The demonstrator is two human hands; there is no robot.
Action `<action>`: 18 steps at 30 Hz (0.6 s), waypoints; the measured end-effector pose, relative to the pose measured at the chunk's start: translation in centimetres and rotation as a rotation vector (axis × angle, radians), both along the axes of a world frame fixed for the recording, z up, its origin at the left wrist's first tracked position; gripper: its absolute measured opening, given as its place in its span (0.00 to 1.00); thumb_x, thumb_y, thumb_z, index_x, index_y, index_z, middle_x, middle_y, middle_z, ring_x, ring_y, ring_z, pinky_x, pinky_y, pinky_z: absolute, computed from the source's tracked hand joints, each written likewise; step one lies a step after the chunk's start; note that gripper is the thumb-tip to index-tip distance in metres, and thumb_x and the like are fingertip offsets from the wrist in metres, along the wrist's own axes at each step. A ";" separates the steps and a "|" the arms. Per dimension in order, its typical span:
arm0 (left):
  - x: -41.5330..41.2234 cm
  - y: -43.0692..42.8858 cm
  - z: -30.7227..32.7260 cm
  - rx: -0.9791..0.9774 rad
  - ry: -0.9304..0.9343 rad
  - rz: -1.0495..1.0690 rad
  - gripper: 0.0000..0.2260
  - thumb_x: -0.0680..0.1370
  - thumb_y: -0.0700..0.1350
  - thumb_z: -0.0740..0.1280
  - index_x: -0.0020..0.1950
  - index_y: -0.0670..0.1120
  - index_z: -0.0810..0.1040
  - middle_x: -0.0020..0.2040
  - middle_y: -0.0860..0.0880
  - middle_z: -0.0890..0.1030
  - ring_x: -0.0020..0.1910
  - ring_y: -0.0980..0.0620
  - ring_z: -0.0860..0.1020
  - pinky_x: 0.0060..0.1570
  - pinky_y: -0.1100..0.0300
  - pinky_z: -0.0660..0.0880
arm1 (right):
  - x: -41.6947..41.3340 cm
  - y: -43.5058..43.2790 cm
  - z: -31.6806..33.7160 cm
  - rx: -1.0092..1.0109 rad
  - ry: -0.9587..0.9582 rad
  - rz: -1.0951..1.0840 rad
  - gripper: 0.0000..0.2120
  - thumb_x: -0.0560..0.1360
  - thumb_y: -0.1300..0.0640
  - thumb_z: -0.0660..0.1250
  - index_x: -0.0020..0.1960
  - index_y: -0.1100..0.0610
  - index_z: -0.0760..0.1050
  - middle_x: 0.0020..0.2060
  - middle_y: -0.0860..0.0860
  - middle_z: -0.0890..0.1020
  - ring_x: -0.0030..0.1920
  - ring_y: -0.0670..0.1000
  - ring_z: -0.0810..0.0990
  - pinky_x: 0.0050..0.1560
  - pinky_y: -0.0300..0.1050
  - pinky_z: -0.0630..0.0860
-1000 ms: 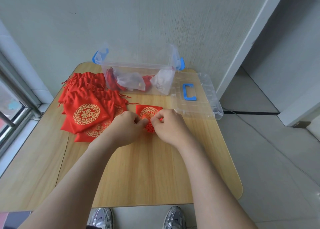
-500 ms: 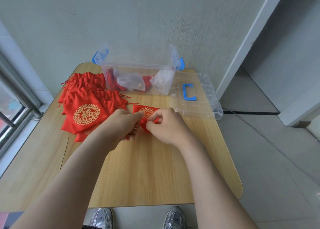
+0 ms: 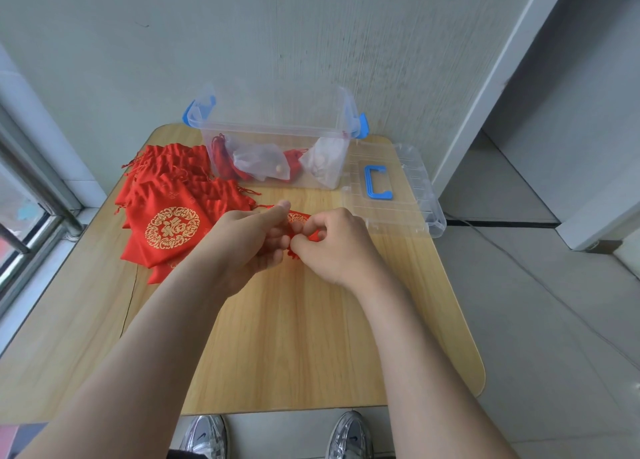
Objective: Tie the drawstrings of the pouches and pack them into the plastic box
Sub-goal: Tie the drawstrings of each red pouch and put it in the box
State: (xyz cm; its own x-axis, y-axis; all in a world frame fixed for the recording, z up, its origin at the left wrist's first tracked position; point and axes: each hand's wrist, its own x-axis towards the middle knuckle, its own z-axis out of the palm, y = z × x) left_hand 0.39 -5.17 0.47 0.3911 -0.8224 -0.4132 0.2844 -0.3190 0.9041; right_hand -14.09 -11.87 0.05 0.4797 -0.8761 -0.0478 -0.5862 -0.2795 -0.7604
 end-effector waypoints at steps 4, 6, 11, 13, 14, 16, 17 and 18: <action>0.0 -0.2 0.2 0.014 0.113 -0.029 0.13 0.86 0.50 0.66 0.55 0.40 0.81 0.37 0.49 0.80 0.29 0.57 0.72 0.28 0.64 0.72 | 0.1 -0.2 0.1 0.045 0.019 0.031 0.12 0.80 0.53 0.66 0.40 0.51 0.84 0.37 0.48 0.84 0.35 0.45 0.80 0.30 0.35 0.71; -0.2 -0.2 0.2 0.022 0.109 -0.025 0.10 0.87 0.49 0.65 0.50 0.44 0.78 0.37 0.49 0.79 0.27 0.56 0.68 0.27 0.63 0.69 | 0.2 -0.2 0.0 0.078 0.042 0.034 0.13 0.81 0.56 0.63 0.45 0.55 0.85 0.40 0.53 0.85 0.35 0.51 0.80 0.30 0.39 0.72; -0.2 0.0 -0.1 0.043 -0.058 -0.111 0.13 0.87 0.48 0.63 0.51 0.42 0.81 0.41 0.47 0.78 0.31 0.53 0.68 0.30 0.59 0.70 | 0.2 -0.2 0.1 0.098 -0.065 0.041 0.13 0.84 0.51 0.62 0.49 0.49 0.84 0.41 0.46 0.85 0.40 0.47 0.82 0.32 0.32 0.72; -0.2 0.0 -0.4 0.050 -0.129 -0.150 0.15 0.88 0.48 0.62 0.56 0.38 0.82 0.41 0.48 0.79 0.32 0.53 0.69 0.32 0.58 0.71 | 0.2 -0.1 0.2 0.128 -0.123 0.057 0.10 0.83 0.49 0.66 0.49 0.48 0.84 0.40 0.45 0.87 0.40 0.44 0.83 0.35 0.34 0.74; -0.2 0.0 -0.5 0.048 -0.151 -0.155 0.15 0.88 0.48 0.62 0.58 0.38 0.82 0.41 0.48 0.79 0.31 0.53 0.69 0.32 0.58 0.72 | 0.2 -0.2 0.2 0.130 -0.128 0.059 0.08 0.82 0.49 0.68 0.49 0.48 0.84 0.40 0.47 0.88 0.39 0.44 0.83 0.36 0.35 0.74; -0.2 -0.1 -0.6 0.044 -0.218 -0.160 0.16 0.87 0.49 0.63 0.57 0.38 0.83 0.41 0.48 0.79 0.30 0.54 0.69 0.33 0.57 0.72 | 0.2 -0.3 0.1 0.118 -0.132 0.054 0.05 0.81 0.51 0.71 0.49 0.49 0.84 0.40 0.50 0.88 0.39 0.46 0.84 0.36 0.36 0.75; -0.2 -0.1 -0.8 0.040 -0.259 -0.163 0.17 0.87 0.50 0.63 0.56 0.38 0.83 0.41 0.48 0.80 0.29 0.54 0.69 0.33 0.56 0.72 | 0.3 -0.3 0.0 0.118 -0.139 0.046 0.04 0.80 0.51 0.72 0.48 0.50 0.84 0.39 0.50 0.88 0.39 0.46 0.85 0.37 0.38 0.75; -0.2 -0.1 -0.8 0.030 -0.296 -0.165 0.17 0.87 0.51 0.63 0.54 0.38 0.83 0.41 0.48 0.80 0.29 0.54 0.69 0.34 0.56 0.72 | 0.3 -0.3 0.0 0.119 -0.148 0.036 0.04 0.80 0.52 0.73 0.47 0.50 0.84 0.39 0.50 0.88 0.39 0.46 0.85 0.38 0.39 0.76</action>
